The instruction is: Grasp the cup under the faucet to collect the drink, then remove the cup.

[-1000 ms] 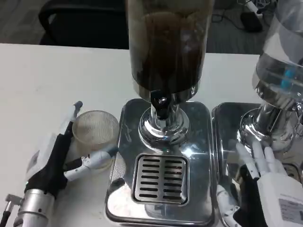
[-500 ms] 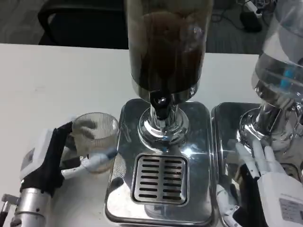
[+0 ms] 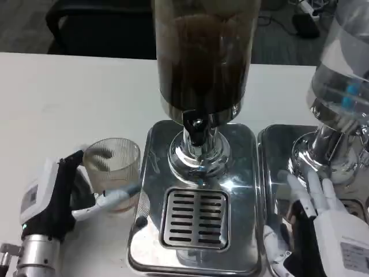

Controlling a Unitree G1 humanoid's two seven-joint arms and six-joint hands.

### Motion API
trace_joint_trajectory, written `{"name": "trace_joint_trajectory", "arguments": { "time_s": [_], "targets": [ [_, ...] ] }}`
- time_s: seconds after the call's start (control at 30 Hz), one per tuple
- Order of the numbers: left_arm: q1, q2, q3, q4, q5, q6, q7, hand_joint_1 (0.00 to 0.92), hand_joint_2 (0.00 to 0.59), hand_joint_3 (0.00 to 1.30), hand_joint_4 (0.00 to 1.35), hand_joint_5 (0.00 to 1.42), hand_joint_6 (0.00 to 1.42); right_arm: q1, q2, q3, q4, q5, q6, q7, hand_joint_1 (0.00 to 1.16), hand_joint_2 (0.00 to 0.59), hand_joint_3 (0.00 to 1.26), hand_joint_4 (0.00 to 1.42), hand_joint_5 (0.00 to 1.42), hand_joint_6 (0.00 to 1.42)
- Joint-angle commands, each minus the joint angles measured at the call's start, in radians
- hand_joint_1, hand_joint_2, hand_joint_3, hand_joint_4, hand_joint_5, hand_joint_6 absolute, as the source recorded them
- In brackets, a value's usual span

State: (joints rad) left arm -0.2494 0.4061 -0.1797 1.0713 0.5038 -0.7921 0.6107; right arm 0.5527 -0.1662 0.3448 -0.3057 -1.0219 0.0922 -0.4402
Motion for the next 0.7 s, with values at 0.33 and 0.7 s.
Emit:
{"name": "trace_joint_trajectory", "arguments": {
  "time_s": [0.33, 0.7],
  "targets": [
    [0.034, -0.002, 0.009, -0.149, 0.047, -0.007, 0.121, 0.572, 0.028, 0.91, 1.04, 1.14, 1.19, -0.005, -0.001, -0.009, -0.010, 0.006, 0.000, -0.007, 0.24, 0.530, 0.14, 0.00, 0.00, 0.14],
    [0.068, -0.016, -0.067, -0.313, 0.147, -0.019, 0.090, 0.545, 0.017, 0.89, 1.03, 1.11, 1.21, -0.003, 0.004, -0.009, -0.014, -0.006, 0.005, -0.021, 0.24, 0.530, 0.14, 0.00, 0.00, 0.12]
  ]
}}
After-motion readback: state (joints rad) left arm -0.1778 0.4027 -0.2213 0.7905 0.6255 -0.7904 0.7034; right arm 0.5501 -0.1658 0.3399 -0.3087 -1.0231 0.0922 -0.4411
